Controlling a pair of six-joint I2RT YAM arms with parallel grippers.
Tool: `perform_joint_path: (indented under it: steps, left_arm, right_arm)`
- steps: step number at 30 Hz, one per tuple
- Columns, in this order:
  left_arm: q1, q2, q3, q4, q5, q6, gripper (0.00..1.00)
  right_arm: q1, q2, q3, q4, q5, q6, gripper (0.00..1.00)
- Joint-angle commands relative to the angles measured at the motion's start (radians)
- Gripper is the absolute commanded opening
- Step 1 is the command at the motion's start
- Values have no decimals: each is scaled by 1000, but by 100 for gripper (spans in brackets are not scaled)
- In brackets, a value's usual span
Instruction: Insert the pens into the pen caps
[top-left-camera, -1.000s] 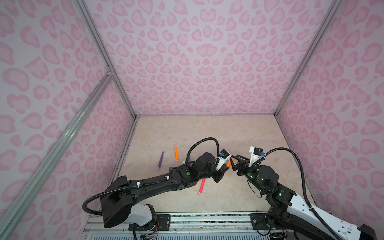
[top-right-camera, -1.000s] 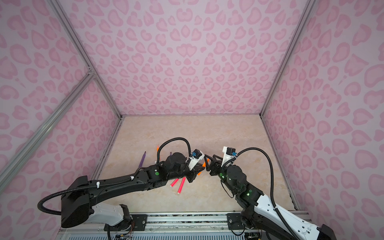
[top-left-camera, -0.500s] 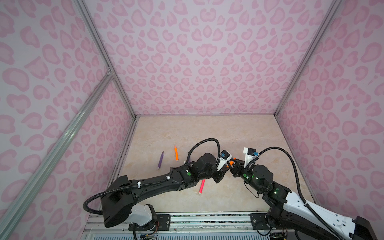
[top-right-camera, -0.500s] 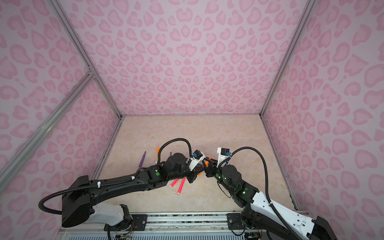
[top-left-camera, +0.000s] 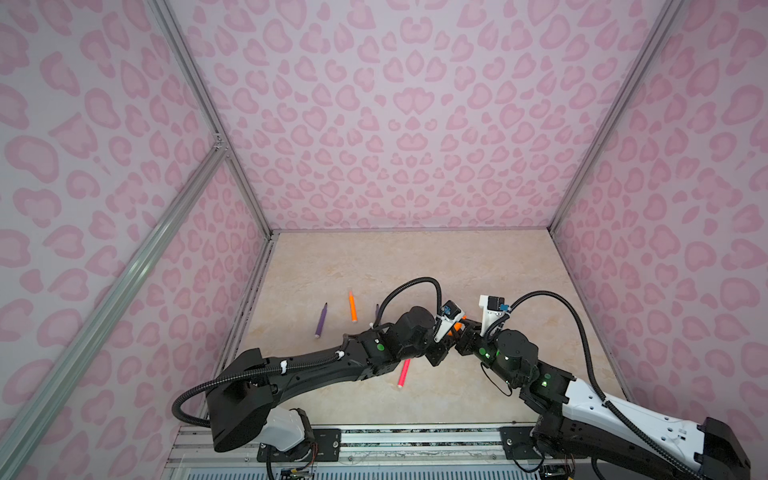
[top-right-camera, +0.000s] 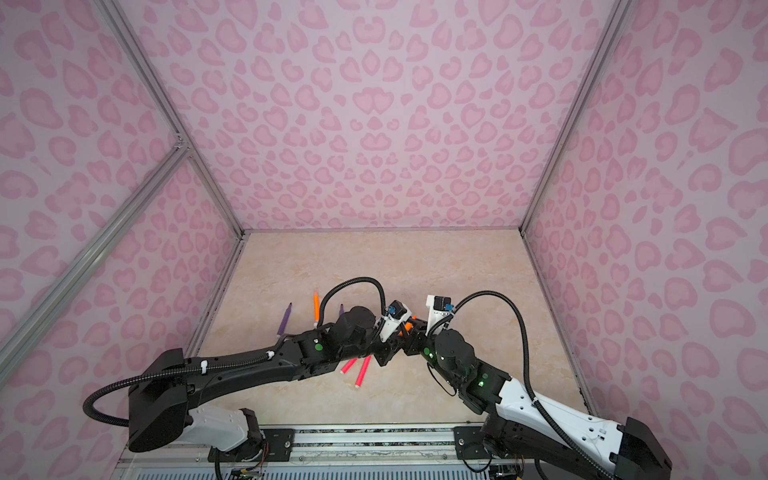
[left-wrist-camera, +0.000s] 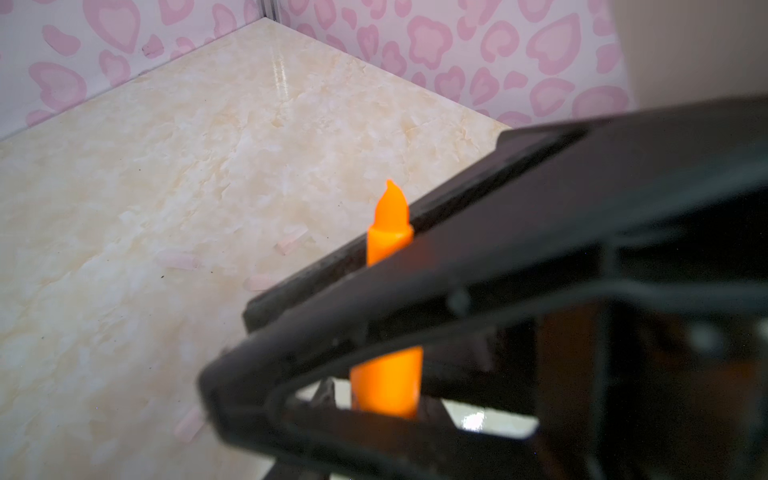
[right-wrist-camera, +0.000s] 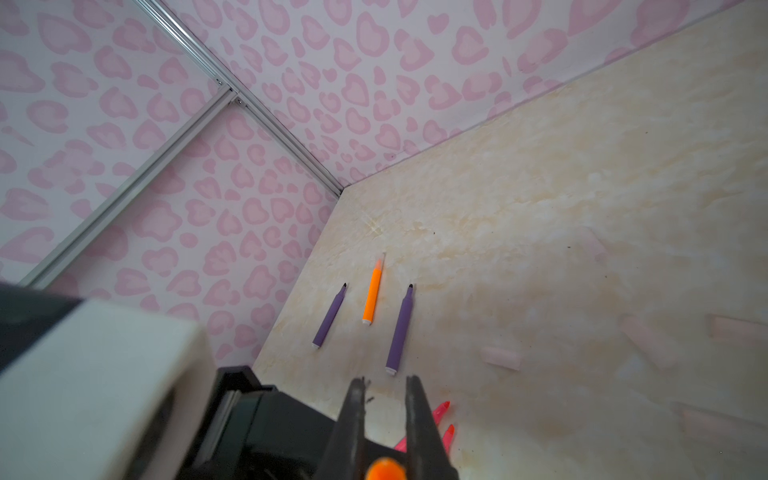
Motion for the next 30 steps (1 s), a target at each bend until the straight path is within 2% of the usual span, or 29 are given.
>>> perform_joint_path:
  steps: [1, 5, 7, 11, 14, 15, 19, 24, 27, 30]
  left_arm:
    - [-2, 7, 18, 31, -15, -14, 34]
    - [0, 2, 19, 25, -29, -14, 21]
    - [1, 1, 18, 27, -32, -17, 21]
    - [0, -10, 8, 36, -41, -24, 34]
    - [0, -32, -9, 51, -47, -25, 35]
    - [0, -39, -15, 55, -47, -24, 40]
    - [1, -67, -32, 71, -42, -22, 44]
    - [0, -91, -51, 87, -34, -18, 45]
    - [1, -91, -51, 88, -26, -19, 41]
    - [0, -83, -45, 85, -28, -19, 40]
  right_arm:
    - [31, 15, 8, 24, 21, -9, 0]
    - [49, 39, 23, 16, 42, -18, 0]
    - [51, 46, 24, 17, 47, -18, 0]
    - [55, 61, 31, 12, 64, -22, 0]
    - [55, 64, 35, -13, 99, -26, 0]
    - [56, 63, 35, -19, 111, -27, 0]
    - [56, 62, 39, -40, 138, -34, 0]
    - [55, 70, 41, -37, 137, -31, 0]
    - [55, 71, 38, -20, 112, -27, 0]
    - [55, 70, 38, -8, 86, -17, 0]
